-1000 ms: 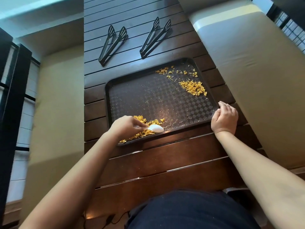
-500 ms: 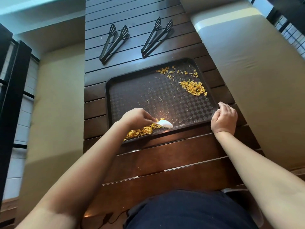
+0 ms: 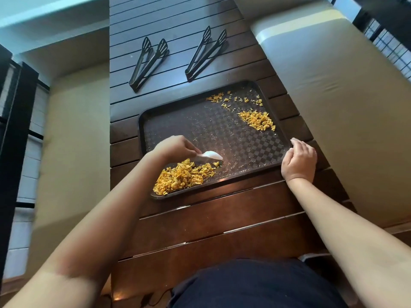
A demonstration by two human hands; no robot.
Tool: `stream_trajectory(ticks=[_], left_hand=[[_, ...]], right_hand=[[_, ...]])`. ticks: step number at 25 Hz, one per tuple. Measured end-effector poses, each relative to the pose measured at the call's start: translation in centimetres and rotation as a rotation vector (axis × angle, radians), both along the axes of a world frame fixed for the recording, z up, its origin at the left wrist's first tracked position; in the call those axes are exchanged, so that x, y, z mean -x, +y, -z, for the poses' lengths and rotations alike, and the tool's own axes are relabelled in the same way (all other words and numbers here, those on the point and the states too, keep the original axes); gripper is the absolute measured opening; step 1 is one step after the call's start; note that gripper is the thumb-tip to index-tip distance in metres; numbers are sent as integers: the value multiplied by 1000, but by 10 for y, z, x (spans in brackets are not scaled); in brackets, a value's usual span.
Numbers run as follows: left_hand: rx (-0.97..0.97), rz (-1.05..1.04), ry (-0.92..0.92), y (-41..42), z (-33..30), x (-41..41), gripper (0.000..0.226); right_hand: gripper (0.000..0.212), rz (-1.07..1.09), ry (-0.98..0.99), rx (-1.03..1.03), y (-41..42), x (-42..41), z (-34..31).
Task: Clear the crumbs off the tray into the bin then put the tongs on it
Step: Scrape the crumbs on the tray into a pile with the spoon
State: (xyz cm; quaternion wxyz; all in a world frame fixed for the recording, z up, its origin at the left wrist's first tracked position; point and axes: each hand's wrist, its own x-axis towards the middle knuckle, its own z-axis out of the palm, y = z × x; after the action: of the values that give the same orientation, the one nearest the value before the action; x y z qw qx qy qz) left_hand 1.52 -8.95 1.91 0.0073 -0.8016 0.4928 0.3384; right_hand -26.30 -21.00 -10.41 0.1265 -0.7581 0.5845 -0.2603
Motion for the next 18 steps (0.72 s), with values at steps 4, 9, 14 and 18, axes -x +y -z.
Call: stream_trajectory(ticks=[4, 9, 14, 18], left_hand=[[-99, -42, 68, 16, 15, -7, 22], [-155, -62, 129, 21, 14, -21, 20], [-84, -109, 212, 1, 20, 1, 22], [-294, -88, 267, 3, 22, -9, 20]], right_hand=[[49, -2, -5, -6, 0, -1, 0], [49, 2, -2, -6, 0, 0, 1], [51, 1, -3, -22, -1, 0, 1], [50, 7, -11, -22, 0, -1, -1]])
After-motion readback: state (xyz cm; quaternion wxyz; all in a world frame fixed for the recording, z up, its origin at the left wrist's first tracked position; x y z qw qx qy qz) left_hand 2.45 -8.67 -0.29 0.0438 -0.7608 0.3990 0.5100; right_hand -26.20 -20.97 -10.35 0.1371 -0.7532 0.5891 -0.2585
